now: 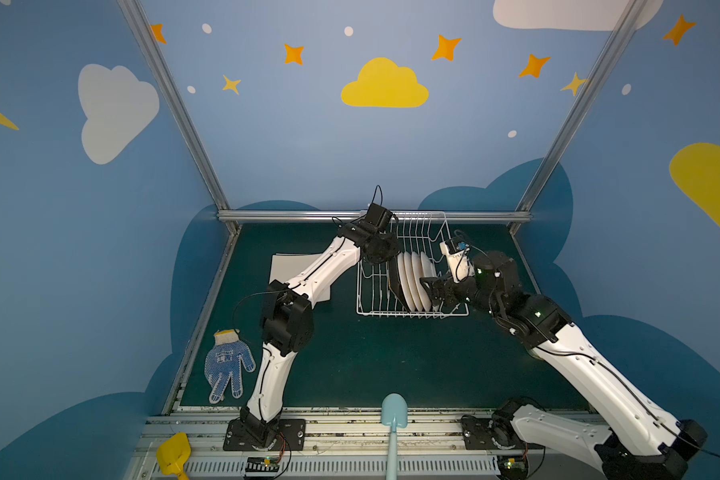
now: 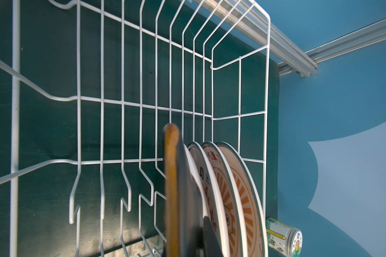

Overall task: Unload the plates from the dish rack
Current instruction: 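Close the left gripper on the top edge of the dark square plate, then lift the dark square plate up out of the rack with the left gripper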

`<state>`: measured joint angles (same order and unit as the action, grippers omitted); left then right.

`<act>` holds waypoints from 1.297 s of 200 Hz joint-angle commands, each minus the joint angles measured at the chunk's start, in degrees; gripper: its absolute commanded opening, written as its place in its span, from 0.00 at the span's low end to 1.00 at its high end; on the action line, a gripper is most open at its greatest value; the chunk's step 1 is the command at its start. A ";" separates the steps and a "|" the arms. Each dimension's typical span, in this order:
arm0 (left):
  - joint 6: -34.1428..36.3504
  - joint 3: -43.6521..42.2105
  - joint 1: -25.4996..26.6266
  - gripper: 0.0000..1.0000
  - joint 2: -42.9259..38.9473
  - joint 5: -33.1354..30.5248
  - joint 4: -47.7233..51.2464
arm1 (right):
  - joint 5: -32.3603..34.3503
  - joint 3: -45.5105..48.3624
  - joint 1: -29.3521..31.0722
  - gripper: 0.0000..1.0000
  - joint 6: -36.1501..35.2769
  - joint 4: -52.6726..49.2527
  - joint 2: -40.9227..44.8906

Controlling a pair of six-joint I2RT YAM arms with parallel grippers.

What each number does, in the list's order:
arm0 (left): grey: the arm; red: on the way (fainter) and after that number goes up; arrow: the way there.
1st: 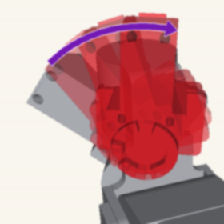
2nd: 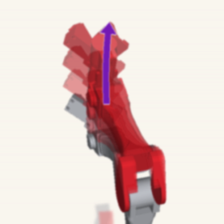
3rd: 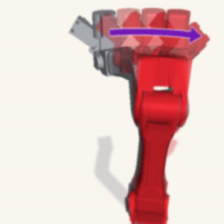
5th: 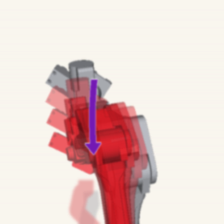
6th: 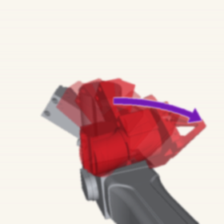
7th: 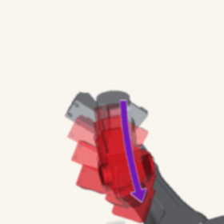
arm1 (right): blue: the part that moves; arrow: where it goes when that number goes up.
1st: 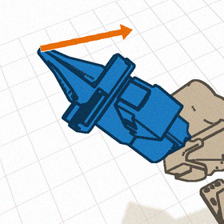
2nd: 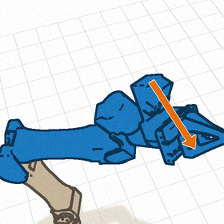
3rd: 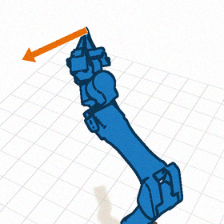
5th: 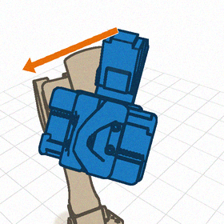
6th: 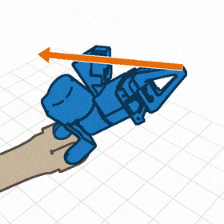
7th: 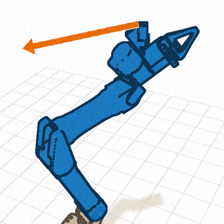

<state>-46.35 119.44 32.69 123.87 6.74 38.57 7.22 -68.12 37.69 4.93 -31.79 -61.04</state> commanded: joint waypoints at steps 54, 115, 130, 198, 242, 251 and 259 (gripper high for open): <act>-0.19 -0.66 -1.22 0.03 -5.88 2.62 1.63 | -0.85 -0.86 -0.16 0.92 0.77 0.60 -0.22; -1.16 -2.68 -2.01 0.03 -9.90 3.48 0.01 | -0.83 -0.65 -0.16 0.92 1.12 1.16 -0.40; -1.28 -3.39 -2.09 0.03 -11.09 3.36 -0.58 | -0.90 -0.66 -0.15 0.92 1.19 1.38 -0.49; -0.85 -4.40 -3.55 0.03 -14.90 7.10 0.24 | -1.38 -0.43 -0.16 0.92 1.49 2.87 -1.45; -2.40 -11.52 -5.47 0.03 -19.44 13.59 -7.30 | -1.26 -0.70 -0.21 0.92 1.38 2.79 -1.72; -3.37 -13.89 -5.81 0.03 -20.56 14.84 -9.98 | -1.25 -0.79 -0.23 0.92 1.45 2.74 -1.72; -3.95 -15.24 -6.27 0.03 -21.15 16.28 -11.69 | -1.25 -0.83 -0.19 0.92 1.47 2.79 -1.72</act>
<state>-47.90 106.24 27.77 107.90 16.25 37.87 6.26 -68.14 37.69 5.80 -30.22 -62.54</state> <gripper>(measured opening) 0.131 0.918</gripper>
